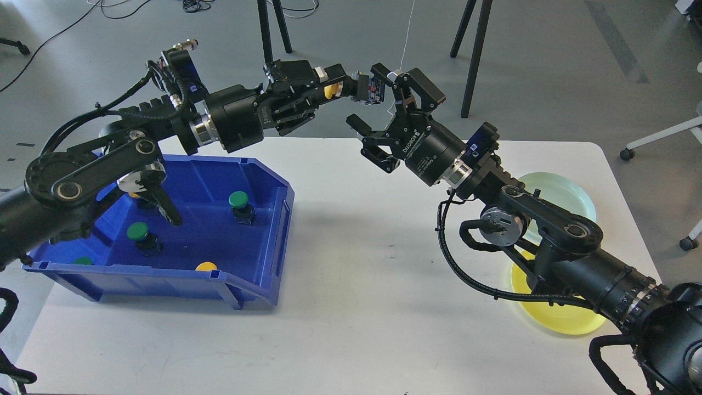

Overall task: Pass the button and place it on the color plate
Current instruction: 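Bring the right gripper to the left gripper and grasp the button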

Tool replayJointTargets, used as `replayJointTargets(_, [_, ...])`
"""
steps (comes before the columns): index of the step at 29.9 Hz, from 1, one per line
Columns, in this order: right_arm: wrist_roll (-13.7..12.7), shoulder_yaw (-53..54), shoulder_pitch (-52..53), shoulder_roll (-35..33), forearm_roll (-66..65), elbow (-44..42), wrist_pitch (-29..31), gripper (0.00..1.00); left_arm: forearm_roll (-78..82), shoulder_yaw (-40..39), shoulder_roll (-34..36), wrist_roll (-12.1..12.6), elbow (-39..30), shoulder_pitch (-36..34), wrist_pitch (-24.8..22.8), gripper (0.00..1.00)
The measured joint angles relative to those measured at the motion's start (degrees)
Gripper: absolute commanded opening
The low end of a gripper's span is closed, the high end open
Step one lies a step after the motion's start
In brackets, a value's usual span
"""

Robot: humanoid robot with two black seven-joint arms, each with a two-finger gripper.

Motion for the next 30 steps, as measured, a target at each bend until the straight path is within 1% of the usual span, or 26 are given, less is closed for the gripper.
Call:
replayJointTargets(7, [0.14,0.24,0.46,0.37,0.65,0.13,-1.03,0.92,0.0,0.0,0.07,0.0,0.04,-0.06,0.0,0.1])
replayJointTargets(13, [0.17,0.24,0.29,0.39,0.69,0.47,-1.05,0.82,-0.22,-0.19,0.19,0.0,1.05,-0.06,0.0,0.1])
replayJointTargets(17, [0.33,0.24,0.22,0.39,0.7,0.57,-0.98,0.69,-1.08,-0.26,0.13,0.0,1.48,-0.06,0.0,0.1])
replayJointTargets(20, [0.72,0.24,0.21,0.39,0.7,0.57,-0.95,0.61,-1.27,-0.27,0.1,0.0,1.79,-0.07,0.0,0.1])
replayJointTargets(22, [0.8,0.24,0.21,0.39,0.7,0.57,-0.91,0.52,-1.3,-0.27,0.05,0.0,1.83,-0.08,0.0,0.09])
replayJointTargets(25, [0.84,0.14,0.22,0.44,0.7,0.5,-0.81,0.37,-1.3,-0.27,0.01,0.0,1.84,-0.09,0.0,0.1])
replayJointTargets(27, [0.85,0.08,0.3,0.64,0.68,0.36,-0.8,0.24,-1.3,-0.27,0.01,0.0,1.85,-0.09,0.0,0.1])
replayJointTargets(28, [0.9,0.07,0.37,0.71,0.66,0.32,-0.8,0.2,-1.27,-0.26,0.01,0.0,1.87,-0.09,0.0,0.1])
replayJointTargets(30, [0.9,0.02,0.39,0.9,0.58,0.17,-0.8,0.17,-1.19,-0.25,0.01,0.0,1.88,-0.1,0.0,0.1])
